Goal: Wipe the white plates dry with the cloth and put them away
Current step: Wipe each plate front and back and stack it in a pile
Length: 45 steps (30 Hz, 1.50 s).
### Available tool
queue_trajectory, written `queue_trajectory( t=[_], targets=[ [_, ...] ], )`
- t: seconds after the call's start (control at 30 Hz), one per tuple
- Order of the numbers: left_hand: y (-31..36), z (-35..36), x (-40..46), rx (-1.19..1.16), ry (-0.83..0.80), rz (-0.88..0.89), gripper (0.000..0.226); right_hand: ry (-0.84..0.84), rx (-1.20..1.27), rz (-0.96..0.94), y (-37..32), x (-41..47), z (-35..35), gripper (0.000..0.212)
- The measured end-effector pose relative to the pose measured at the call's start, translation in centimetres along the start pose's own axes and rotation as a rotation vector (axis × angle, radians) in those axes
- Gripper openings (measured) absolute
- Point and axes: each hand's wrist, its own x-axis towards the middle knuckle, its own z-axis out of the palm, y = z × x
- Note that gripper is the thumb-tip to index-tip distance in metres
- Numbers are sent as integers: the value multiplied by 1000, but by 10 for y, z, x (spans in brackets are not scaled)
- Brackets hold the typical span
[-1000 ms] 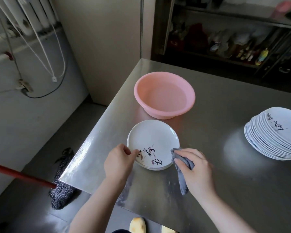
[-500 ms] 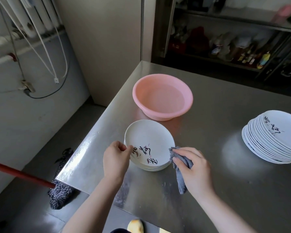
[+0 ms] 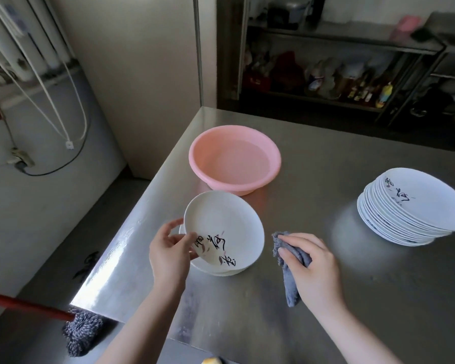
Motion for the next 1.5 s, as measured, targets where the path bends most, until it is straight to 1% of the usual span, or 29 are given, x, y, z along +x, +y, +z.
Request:
queue_trajectory(
  t=[0.13,0.2,0.3,0.4,0.5,0.6,0.7,0.87,1.0,1.1,1.17,1.27,1.37,1.43,1.5],
  targets=[
    [12,26,-16,-43,-141,7,35,170,-38,-2,3,-2,-37,36],
    [11,46,-29,-50,-234,-9,35,237,-52,36,9,-6,-61,31],
    [0,80,-55,-51,-334,-58,35,319,-59,92,21,-17,-98,31],
    [-19,116,-86,-12,-415,-84,34,376,-90,110,39,-29,-133,27],
    [-44,148,-118,41,-482,-117,33,385,-127,142,67,-44,-165,26],
    [-69,178,-144,79,-494,-154,31,350,-116,175,98,-58,-198,29],
    [-93,208,-172,117,-436,-192,31,281,-117,201,128,-63,-237,32],
    [-126,249,-214,143,-366,-225,33,186,-137,193,170,-65,-291,29],
    [-140,255,-236,169,-291,-257,34,94,-137,223,190,-69,-303,28],
    [-147,255,-242,176,-260,-277,34,-7,-182,216,198,-71,-296,26],
    [-150,255,-243,196,-248,-285,35,-43,-205,203,201,-71,-287,26],
    [-152,253,-241,305,-249,-221,32,-141,-279,180,202,-72,-273,28],
    [-149,248,-240,501,-299,-75,25,-286,-419,145,207,-77,-268,27],
    [-146,245,-236,615,-308,22,25,-320,-503,121,210,-78,-268,23],
    [-143,245,-231,708,-327,103,26,-299,-539,138,214,-71,-268,23]
  ],
)
